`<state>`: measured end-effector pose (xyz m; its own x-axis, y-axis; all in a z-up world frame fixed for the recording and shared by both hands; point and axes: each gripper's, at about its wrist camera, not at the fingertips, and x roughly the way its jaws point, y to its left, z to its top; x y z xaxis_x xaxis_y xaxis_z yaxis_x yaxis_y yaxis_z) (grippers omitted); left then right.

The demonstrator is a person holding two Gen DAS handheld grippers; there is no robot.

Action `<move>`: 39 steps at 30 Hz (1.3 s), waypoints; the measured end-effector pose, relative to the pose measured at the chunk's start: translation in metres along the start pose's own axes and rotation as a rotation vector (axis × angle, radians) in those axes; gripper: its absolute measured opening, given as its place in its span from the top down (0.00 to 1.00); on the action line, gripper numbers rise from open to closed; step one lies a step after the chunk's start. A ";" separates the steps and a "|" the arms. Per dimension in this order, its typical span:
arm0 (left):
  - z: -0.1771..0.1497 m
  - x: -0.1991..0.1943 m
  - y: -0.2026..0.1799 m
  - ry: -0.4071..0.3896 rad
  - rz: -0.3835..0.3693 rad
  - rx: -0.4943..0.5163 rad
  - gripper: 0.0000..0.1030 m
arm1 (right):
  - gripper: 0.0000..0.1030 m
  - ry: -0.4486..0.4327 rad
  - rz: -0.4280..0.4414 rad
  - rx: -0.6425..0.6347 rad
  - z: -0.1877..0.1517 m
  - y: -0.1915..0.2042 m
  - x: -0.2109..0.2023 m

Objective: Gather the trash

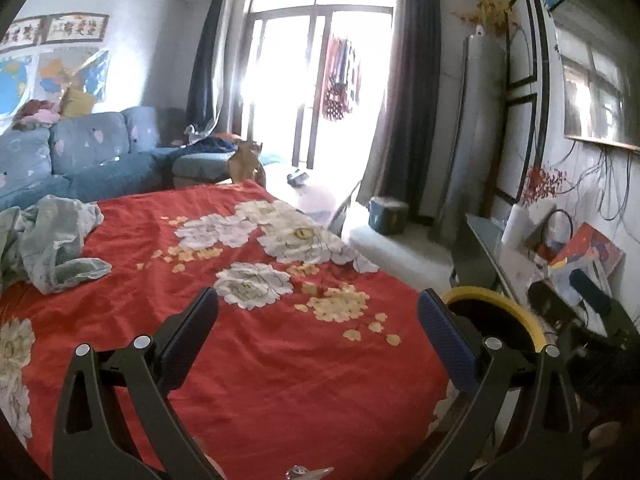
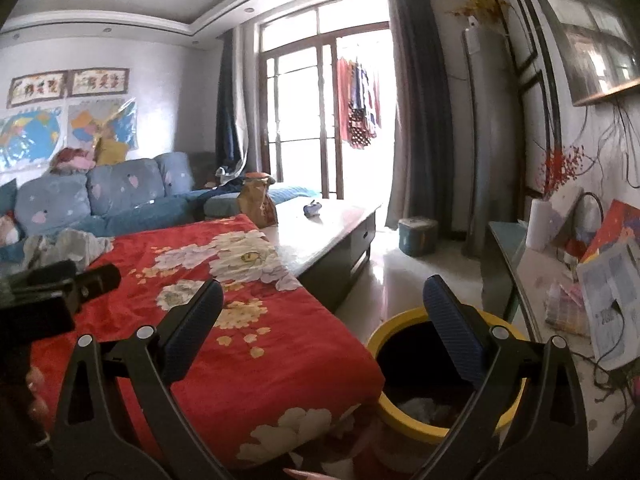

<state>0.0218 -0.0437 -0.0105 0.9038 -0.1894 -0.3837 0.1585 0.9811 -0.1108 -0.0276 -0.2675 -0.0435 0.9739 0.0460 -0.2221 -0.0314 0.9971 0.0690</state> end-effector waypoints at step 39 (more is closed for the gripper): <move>-0.007 -0.003 -0.001 -0.003 -0.015 0.006 0.06 | 0.10 -0.011 0.002 0.025 0.003 -0.004 0.001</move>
<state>0.0163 -0.0447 -0.0154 0.9025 -0.2041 -0.3793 0.1746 0.9784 -0.1110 -0.0259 -0.2714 -0.0411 0.9763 0.0471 -0.2112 -0.0278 0.9952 0.0935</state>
